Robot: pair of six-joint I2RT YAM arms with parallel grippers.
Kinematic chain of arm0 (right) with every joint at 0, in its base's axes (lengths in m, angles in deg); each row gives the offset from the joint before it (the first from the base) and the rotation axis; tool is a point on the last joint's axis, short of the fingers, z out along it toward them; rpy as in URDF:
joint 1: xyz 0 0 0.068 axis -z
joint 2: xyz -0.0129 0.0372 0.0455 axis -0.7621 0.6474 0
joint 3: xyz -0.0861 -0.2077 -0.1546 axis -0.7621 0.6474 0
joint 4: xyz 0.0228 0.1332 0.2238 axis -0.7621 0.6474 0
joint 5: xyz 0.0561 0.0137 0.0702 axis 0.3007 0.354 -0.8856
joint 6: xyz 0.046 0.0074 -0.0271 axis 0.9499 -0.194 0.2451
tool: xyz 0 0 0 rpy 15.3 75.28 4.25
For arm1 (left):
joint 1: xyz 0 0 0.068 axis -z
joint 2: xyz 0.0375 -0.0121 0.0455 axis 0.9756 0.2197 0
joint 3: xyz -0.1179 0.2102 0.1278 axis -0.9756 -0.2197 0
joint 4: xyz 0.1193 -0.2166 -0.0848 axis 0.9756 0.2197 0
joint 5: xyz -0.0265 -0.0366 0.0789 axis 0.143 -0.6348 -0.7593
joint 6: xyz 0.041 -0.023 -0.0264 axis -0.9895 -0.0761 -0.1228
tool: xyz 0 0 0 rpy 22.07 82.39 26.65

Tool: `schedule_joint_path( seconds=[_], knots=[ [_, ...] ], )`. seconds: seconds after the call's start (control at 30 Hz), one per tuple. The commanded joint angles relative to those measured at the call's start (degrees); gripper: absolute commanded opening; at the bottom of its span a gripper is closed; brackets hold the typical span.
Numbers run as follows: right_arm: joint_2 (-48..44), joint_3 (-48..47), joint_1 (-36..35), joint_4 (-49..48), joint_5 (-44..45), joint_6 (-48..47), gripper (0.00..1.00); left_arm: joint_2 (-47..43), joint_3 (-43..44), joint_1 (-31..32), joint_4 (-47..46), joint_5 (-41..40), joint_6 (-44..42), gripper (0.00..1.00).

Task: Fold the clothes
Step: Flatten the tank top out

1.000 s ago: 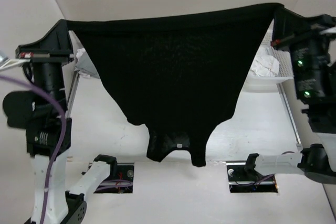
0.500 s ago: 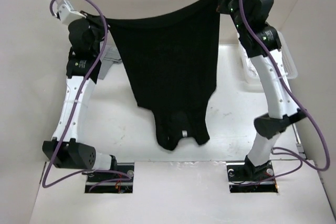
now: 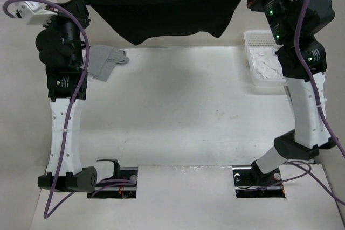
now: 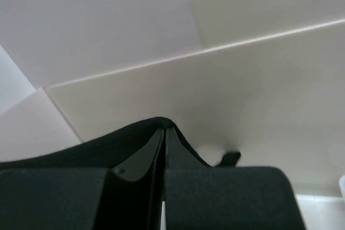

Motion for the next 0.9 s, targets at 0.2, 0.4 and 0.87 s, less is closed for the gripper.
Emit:
schedule_joint_path(
  seconds=[0.2,0.4,0.87],
  knots=[
    [-25.8,58.7,-4.4,-18.3,4.5,4.4,0.01,-13.9,-34.4,0.5,-8.1,-0.3,1.4,0.03],
    [-45.2,94.8,-16.3,-25.2,9.6,14.3,0.01,-35.5,-63.1,1.2,-4.3,-0.2,3.1,0.03],
    [-72.5,120.5,-60.8,4.1,25.8,55.0,0.00,-67.8,-70.1,11.4,33.3,-2.0,14.9,0.00]
  ],
)
